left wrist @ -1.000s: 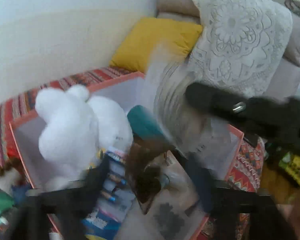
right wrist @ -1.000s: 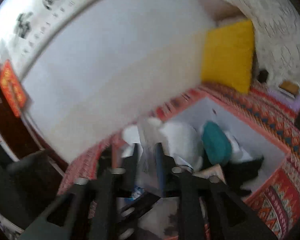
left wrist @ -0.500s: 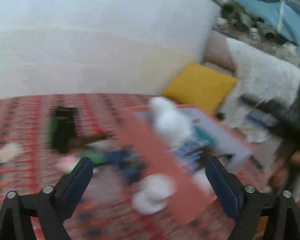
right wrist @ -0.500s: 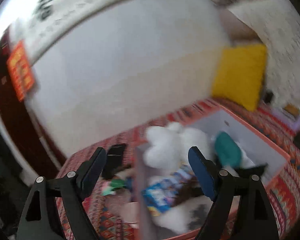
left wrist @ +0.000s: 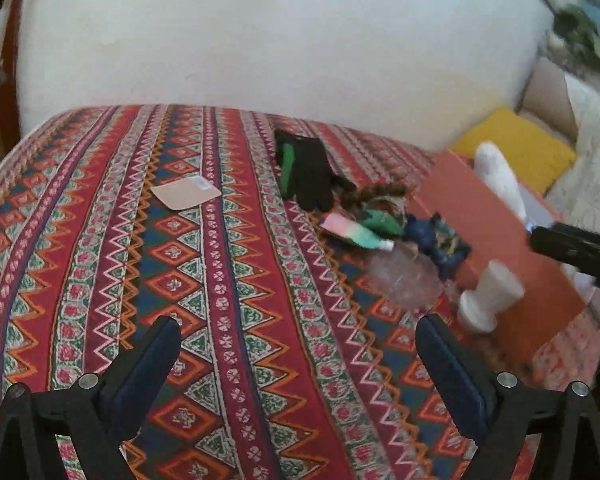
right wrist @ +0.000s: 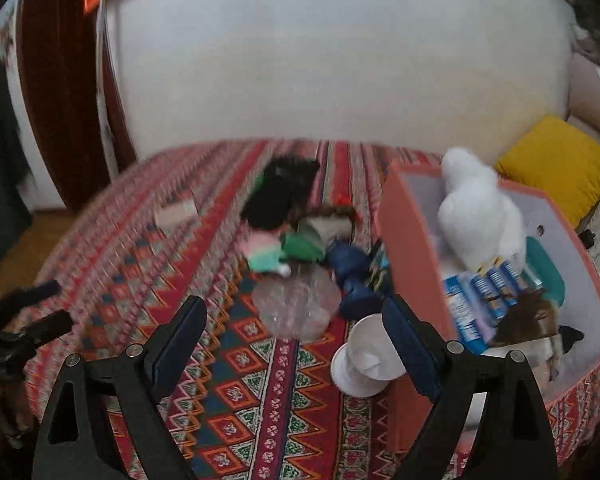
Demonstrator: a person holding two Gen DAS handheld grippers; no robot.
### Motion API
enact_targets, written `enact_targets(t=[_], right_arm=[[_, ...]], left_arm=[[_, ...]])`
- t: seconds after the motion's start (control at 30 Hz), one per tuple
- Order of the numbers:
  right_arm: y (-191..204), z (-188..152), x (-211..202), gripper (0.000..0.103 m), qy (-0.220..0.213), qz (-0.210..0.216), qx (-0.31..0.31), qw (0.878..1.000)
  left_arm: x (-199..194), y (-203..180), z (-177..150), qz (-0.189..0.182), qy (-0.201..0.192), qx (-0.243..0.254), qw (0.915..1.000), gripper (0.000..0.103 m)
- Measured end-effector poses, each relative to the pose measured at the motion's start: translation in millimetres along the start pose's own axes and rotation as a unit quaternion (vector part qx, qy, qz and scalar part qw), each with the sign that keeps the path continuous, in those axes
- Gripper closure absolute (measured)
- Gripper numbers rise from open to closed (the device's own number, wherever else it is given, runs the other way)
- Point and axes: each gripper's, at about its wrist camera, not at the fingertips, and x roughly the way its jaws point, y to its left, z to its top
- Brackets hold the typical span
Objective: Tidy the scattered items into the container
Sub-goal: 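Move both grippers back over the remaining items on the bed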
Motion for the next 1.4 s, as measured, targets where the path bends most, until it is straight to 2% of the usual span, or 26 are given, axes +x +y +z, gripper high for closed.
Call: enact_targets(t=[0.17, 0.33, 0.47, 0.6, 0.97, 1.4], right_arm=[[10.1, -2.5, 36.2, 0.011, 0.028, 0.026, 0.008, 0.999], [34.8, -1.4, 50.6, 0.011, 0.037, 0.019, -0.027, 0.999], [54.4, -5.5, 68.7, 0.011, 0.062, -0.003, -0.062, 0.996], [73.3, -10.7, 82.7, 0.011, 0.071, -0.043, -0.116, 0.990], [101.8, -19.2, 91.2, 0.011, 0.079, -0.045, -0.160, 0.983], [105.6, -19.3, 110.3, 0.011, 0.089, -0.053, -0.168, 0.980]], left_arm=[[5.9, -6.4, -4.5, -0.016, 0.012, 0.005, 0.9998, 0.005], [1.4, 0.1, 2.6, -0.020, 0.005, -0.011, 0.9997, 0.005], [0.0, 13.5, 6.9, -0.013, 0.003, -0.022, 0.9997, 0.005], [-0.5, 28.0, 8.0, -0.012, 0.007, -0.038, 0.9992, 0.005], [-13.4, 44.9, 6.0, -0.001, 0.001, -0.052, 0.9986, 0.005], [-11.9, 59.5, 10.7, 0.013, 0.000, -0.046, 0.9988, 0.005]])
